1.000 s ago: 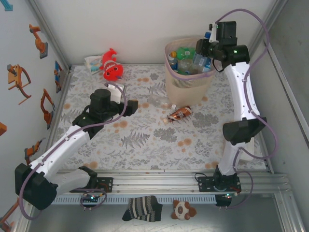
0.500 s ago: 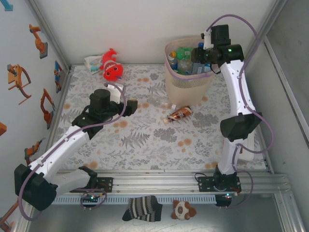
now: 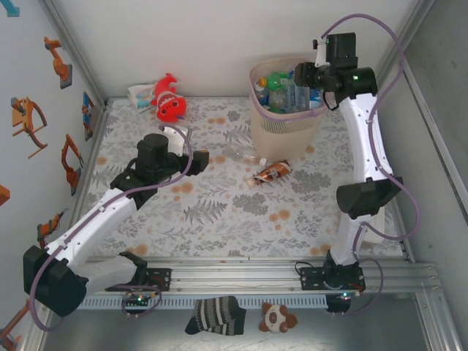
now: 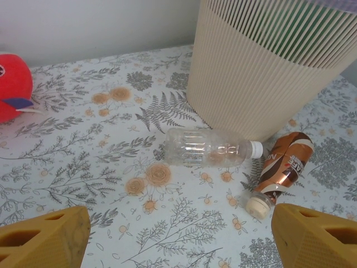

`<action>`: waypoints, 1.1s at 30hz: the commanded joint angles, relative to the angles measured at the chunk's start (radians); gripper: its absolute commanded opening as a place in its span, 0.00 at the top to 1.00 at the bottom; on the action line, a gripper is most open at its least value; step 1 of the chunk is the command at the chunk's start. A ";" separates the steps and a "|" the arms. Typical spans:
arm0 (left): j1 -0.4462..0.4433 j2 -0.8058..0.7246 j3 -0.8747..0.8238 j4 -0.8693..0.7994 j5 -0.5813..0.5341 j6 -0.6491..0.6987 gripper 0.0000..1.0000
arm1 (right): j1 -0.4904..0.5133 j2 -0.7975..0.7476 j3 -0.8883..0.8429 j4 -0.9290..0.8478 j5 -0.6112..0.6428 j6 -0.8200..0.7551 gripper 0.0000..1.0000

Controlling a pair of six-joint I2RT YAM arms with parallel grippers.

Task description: Put the plastic bottles in the bin

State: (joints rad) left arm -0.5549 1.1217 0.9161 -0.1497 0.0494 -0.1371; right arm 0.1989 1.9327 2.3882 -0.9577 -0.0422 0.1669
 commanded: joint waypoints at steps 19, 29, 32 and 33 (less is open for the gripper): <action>0.005 -0.031 0.004 -0.006 -0.025 0.009 0.16 | 0.000 0.152 -0.056 0.080 -0.035 0.047 0.78; 0.005 -0.023 0.006 0.000 -0.013 0.004 0.16 | 0.002 0.137 -0.043 -0.011 0.016 0.049 0.80; 0.006 -0.028 -0.001 0.005 -0.016 0.001 0.16 | 0.002 0.109 -0.097 -0.015 0.036 0.048 0.80; 0.004 -0.027 -0.002 0.008 -0.012 -0.001 0.16 | 0.002 0.105 -0.107 -0.016 0.036 0.045 0.80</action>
State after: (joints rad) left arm -0.5549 1.1099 0.9161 -0.1501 0.0334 -0.1368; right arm 0.2073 2.0567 2.3291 -0.8551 -0.0731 0.2092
